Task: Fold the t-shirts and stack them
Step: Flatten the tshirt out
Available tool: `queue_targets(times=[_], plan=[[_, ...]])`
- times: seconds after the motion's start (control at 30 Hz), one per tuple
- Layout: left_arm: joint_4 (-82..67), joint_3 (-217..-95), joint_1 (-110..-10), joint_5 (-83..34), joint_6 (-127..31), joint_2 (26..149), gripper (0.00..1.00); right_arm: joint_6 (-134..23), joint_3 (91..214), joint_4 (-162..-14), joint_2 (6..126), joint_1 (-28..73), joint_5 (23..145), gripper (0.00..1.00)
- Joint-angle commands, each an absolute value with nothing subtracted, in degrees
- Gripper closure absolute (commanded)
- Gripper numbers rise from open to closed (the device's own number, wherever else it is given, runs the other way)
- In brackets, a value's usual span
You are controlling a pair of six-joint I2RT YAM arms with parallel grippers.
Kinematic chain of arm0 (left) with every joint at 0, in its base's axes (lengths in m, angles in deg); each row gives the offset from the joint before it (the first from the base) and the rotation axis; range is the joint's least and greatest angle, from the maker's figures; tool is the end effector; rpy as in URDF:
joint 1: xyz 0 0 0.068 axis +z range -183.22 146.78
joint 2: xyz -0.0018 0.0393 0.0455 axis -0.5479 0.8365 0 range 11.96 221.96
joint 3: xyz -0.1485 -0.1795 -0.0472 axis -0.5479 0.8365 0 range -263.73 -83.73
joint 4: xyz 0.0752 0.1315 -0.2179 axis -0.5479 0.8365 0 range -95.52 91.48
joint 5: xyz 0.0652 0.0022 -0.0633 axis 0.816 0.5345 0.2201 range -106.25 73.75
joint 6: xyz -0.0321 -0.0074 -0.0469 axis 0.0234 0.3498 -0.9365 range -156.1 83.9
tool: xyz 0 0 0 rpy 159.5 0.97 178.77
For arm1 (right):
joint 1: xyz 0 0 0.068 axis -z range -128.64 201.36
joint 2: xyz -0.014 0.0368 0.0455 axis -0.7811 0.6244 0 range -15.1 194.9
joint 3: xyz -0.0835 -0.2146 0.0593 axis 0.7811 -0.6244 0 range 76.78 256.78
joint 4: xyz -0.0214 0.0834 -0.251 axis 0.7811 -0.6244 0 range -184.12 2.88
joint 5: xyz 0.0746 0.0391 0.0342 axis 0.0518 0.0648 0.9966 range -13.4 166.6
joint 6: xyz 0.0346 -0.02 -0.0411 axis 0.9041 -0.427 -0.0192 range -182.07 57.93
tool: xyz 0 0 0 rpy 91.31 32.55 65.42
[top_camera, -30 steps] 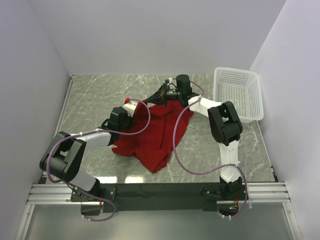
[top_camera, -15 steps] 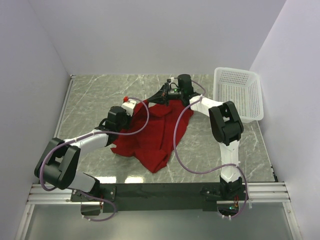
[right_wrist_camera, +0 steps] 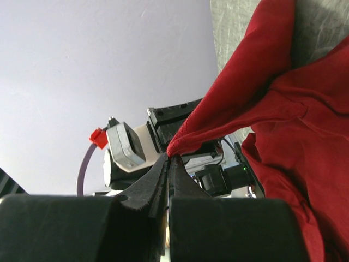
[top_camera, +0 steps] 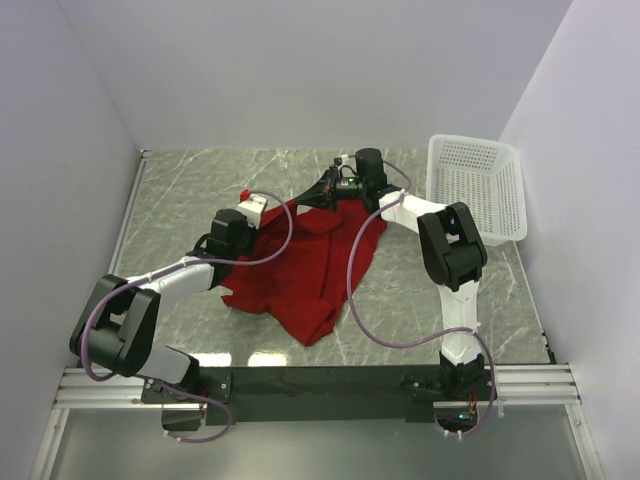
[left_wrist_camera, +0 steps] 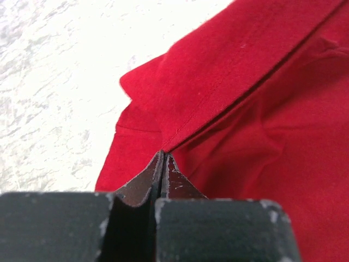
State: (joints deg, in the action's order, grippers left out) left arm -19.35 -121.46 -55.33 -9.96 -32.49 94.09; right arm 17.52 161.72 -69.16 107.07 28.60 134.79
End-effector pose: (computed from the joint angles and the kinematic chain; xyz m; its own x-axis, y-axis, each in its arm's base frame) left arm 0.2864 -0.1115 0.1492 -0.4522 0.2513 -0.8558 0.3158 0.9424 0.1098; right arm 0.4163 0.2122 0.1717 -0.9831 0.1497 0.1053 0.1288 0.1574 0.9791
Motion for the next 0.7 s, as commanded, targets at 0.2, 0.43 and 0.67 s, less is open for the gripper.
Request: queue_targets(times=[0.2,0.43,0.67], plan=[[-20.11,-122.22,-53.35,-12.12,-33.03,87.73,0.99,15.36,161.86,-69.10,103.64,28.95,135.39,1.00],[-18.35,-120.91,-51.16,-15.28,-33.20,80.61,0.99,14.48,161.94,-69.54,103.99,28.77,135.31,1.00],[-16.07,-120.46,-48.61,-17.39,-34.87,76.92,0.99,12.99,162.38,-70.41,103.73,28.69,135.31,0.94]])
